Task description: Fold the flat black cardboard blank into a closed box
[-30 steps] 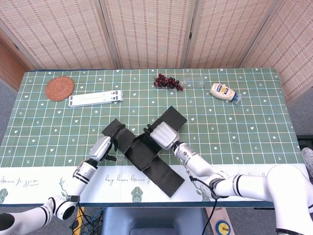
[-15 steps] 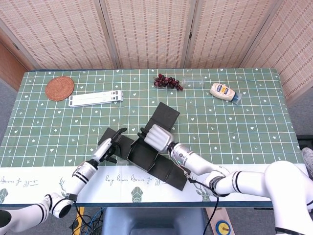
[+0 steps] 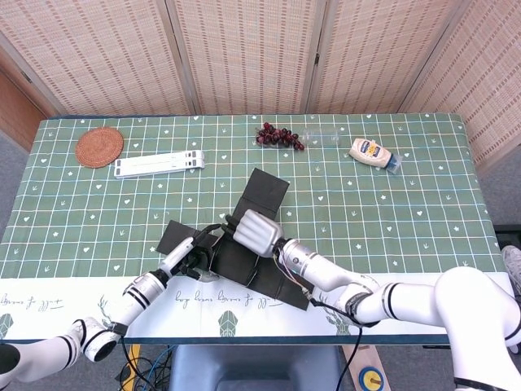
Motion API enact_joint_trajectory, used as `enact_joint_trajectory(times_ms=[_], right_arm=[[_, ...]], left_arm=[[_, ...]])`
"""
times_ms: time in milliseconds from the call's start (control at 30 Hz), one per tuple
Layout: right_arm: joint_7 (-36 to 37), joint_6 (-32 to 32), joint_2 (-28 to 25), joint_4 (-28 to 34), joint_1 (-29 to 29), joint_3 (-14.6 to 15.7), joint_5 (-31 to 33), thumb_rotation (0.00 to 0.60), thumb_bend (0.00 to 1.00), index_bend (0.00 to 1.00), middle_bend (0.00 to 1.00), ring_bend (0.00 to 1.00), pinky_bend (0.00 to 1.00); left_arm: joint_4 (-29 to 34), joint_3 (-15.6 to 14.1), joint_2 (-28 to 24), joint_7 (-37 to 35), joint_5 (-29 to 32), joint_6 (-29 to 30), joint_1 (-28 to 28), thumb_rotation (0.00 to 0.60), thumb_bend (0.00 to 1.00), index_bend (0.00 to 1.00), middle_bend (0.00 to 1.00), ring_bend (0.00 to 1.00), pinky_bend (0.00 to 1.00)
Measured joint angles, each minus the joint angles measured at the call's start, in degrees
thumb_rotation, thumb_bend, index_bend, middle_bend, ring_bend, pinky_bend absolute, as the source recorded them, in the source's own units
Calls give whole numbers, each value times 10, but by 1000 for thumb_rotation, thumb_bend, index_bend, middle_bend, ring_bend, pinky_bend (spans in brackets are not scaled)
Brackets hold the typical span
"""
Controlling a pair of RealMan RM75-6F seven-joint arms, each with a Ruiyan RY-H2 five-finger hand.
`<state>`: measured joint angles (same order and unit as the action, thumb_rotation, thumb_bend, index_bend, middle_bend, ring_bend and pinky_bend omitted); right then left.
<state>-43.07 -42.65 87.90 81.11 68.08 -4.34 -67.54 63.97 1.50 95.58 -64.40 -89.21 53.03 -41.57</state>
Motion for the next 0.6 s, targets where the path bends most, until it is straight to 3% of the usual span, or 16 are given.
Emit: enact_joint_trajectory(times_ms=[600], right_arm=[[-10, -1, 12, -12, 3, 1, -9, 600, 386, 423, 463, 855, 1000]], left_arm=[[-16, -16, 6, -119, -7, -32, -25, 600, 112, 97, 39, 625, 882]])
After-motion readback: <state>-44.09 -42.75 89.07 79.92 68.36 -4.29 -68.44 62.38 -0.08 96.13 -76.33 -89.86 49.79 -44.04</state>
